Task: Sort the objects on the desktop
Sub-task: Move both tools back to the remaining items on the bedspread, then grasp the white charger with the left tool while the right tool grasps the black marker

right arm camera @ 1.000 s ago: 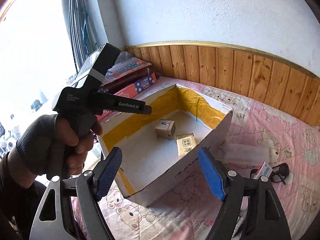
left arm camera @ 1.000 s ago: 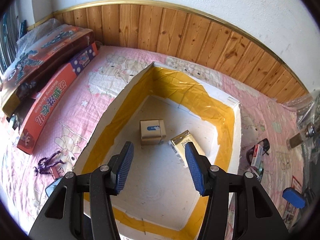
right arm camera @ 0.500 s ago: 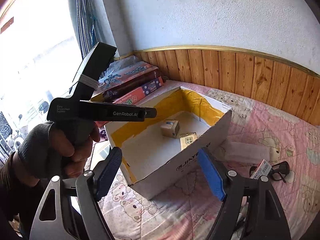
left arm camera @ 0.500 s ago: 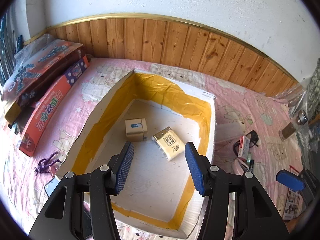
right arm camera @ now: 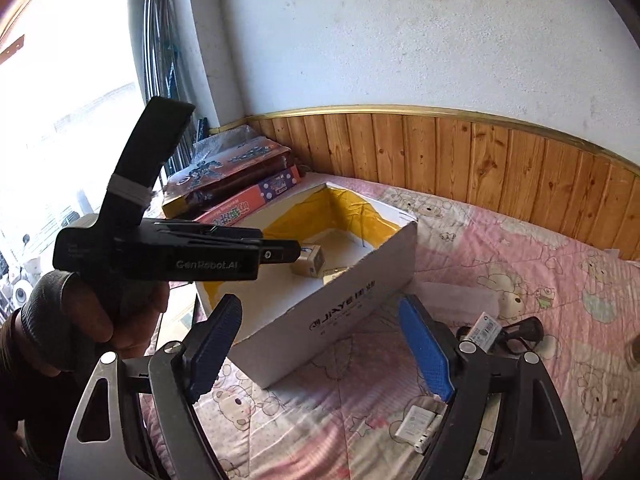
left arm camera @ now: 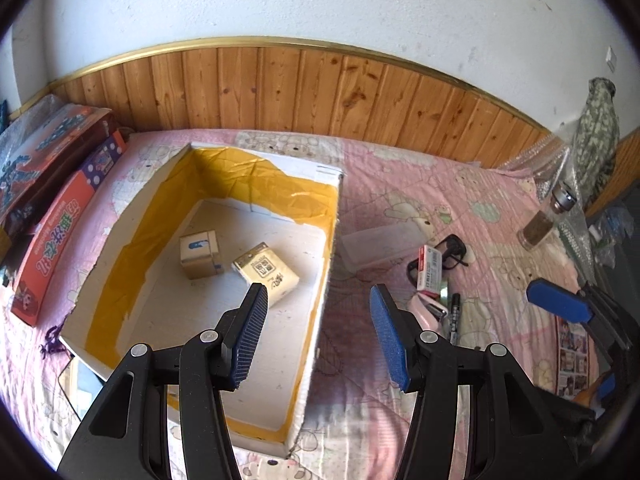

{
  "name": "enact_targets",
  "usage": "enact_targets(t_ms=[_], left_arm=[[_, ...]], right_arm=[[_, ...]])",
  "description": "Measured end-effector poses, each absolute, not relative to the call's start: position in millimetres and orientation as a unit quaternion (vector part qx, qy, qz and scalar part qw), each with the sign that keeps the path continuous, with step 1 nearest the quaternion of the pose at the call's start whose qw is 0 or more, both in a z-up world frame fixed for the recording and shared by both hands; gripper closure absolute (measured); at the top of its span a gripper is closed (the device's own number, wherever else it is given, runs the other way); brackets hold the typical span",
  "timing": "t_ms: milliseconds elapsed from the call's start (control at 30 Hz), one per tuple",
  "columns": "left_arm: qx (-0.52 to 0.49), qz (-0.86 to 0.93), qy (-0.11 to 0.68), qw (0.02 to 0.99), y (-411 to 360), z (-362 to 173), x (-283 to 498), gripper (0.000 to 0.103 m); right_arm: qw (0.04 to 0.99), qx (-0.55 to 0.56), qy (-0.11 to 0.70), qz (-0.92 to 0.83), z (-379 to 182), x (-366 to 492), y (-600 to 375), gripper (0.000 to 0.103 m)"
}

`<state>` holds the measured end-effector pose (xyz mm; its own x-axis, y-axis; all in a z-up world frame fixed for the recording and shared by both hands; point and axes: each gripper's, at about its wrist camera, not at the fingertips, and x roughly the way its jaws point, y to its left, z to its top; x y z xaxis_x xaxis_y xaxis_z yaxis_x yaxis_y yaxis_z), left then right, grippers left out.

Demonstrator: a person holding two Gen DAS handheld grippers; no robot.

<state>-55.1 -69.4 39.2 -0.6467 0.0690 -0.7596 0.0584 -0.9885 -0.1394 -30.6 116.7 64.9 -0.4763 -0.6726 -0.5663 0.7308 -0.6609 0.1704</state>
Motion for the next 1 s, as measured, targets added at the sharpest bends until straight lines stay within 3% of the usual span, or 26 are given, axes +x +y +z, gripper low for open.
enact_targets(t_ms=[367,467,600,700,1000], left_arm=[[-0.440,0.894,-0.033,0.075,-5,25,-53,0.047],[-0.461,0.882,-0.024,0.093,15,10,-57,0.047],[-0.492,0.864,-0.008,0.103,39,-15,-65,0.047],[-0.511,0.853,0.000,0.105,52,-33,-68,0.047],[-0.545,0.833,0.013,0.099,68,-67,-81,0.047]], right_arm=[[0.284,0.371,0.003,-0.884,41,-73,201,0.025],[0.261,0.409,-0.008,-0.874,22,-83,220,0.034],[0.248,0.481,-0.032,-0.841,-20,-97,233,0.059],[0.241,0.533,-0.067,-0.808,-56,-109,238,0.068],[0.229,0.568,-0.037,-0.790,-102,-135,217,0.068]])
